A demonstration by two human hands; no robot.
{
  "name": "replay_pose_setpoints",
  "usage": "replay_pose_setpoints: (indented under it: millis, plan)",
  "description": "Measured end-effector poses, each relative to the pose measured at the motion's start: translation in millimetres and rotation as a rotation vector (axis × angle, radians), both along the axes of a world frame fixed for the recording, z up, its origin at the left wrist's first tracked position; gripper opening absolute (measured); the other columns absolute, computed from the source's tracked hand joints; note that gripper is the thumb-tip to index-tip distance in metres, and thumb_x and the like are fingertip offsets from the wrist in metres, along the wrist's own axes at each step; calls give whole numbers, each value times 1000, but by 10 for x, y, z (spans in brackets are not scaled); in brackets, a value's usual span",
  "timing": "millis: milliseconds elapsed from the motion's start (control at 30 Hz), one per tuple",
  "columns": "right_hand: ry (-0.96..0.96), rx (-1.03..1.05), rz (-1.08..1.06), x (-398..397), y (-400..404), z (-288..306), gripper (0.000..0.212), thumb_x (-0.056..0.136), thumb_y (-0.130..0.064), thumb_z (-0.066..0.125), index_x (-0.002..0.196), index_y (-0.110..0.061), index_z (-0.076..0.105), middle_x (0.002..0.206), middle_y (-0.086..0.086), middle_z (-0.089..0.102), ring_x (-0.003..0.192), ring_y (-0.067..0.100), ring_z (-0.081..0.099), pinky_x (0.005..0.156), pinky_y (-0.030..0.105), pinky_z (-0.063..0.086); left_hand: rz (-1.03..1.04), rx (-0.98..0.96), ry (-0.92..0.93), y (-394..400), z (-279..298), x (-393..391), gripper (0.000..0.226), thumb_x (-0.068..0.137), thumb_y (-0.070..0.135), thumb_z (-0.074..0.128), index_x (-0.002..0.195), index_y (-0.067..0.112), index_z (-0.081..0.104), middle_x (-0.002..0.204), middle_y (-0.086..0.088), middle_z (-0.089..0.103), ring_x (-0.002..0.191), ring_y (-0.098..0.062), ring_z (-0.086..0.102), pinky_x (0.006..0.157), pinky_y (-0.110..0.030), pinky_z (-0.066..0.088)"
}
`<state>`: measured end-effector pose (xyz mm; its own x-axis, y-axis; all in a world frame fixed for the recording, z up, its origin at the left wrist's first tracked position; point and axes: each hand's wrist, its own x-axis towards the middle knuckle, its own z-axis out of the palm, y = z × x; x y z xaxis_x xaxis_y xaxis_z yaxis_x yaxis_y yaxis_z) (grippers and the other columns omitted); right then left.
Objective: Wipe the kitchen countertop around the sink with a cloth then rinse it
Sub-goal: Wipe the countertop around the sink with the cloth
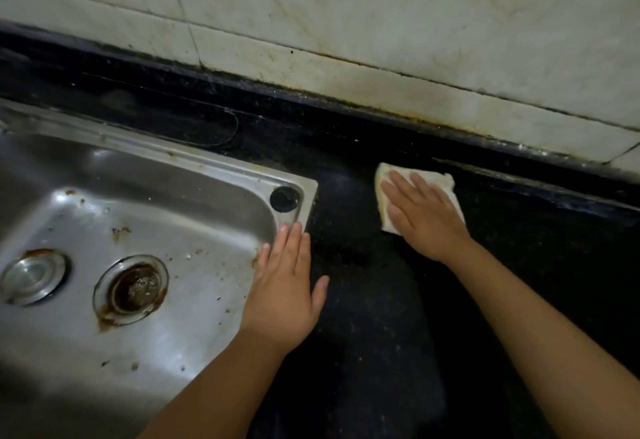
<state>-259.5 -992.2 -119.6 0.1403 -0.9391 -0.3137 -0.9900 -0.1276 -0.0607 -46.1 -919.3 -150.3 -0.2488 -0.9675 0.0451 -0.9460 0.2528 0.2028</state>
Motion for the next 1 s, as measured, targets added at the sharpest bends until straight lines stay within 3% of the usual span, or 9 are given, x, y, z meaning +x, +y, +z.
replay_pose_setpoints:
  millis: [133,200,267,400,533,600,867,900,1000]
  plan:
    - [-8,7,-186,-112,159,35,49,101,-32,16,148,-29,3,157,-9,-7,145,16,-7,115,34,2,15,77,31,13,48,-7,71,83,43,19,132,-3,40,143,-17,34,131,-23,17,104,-44,15]
    - [-57,11,-109,22,19,49,49,101,-29,19,148,-26,4,157,-7,-5,145,17,-5,115,34,4,-8,80,68,23,64,-2,84,75,51,-4,144,4,10,149,-6,-4,133,-17,-13,107,-33,-9]
    - [-129,31,39,229,-217,55,48,102,-26,20,148,-24,6,157,-6,-2,145,17,-2,113,31,7,-4,128,144,22,88,12,89,68,53,-12,145,9,-2,147,1,-18,128,-12,-27,103,-26,-21]
    - [-162,74,253,801,-758,81,48,102,-22,18,148,-19,6,158,-4,1,145,20,-1,113,34,7,8,125,185,30,75,10,88,70,53,-6,145,8,3,146,1,-15,129,-12,-26,104,-25,-21]
    - [-138,130,425,1321,-1008,91,47,102,-23,11,149,-21,6,158,-5,-2,145,20,-5,115,38,3,10,66,137,22,12,8,67,82,40,29,130,-6,44,138,-20,42,129,-27,20,113,-37,9]
    - [-122,100,489,1438,-996,44,46,103,-24,9,149,-22,6,157,-8,-3,145,18,-6,115,38,3,0,36,121,11,-10,13,62,81,36,36,122,-8,51,130,-22,52,124,-30,30,104,-38,13]
    - [-179,67,433,991,-784,50,46,102,-23,16,147,-21,15,157,-6,10,145,19,2,114,33,8,-2,18,81,6,-5,11,63,82,38,34,122,-7,52,129,-22,52,124,-27,31,109,-39,20]
    - [-211,65,383,844,-691,46,46,101,-29,14,147,-23,18,156,-8,12,145,17,3,114,32,8,-1,35,86,7,17,7,67,82,40,29,127,-6,47,136,-21,46,127,-25,25,111,-40,20]
    - [-254,52,254,353,-305,49,70,83,-49,-2,145,-28,21,155,-14,13,144,12,4,113,29,7,-5,108,133,14,81,15,87,72,53,-2,144,6,10,153,-7,1,132,-12,-17,108,-26,-14]
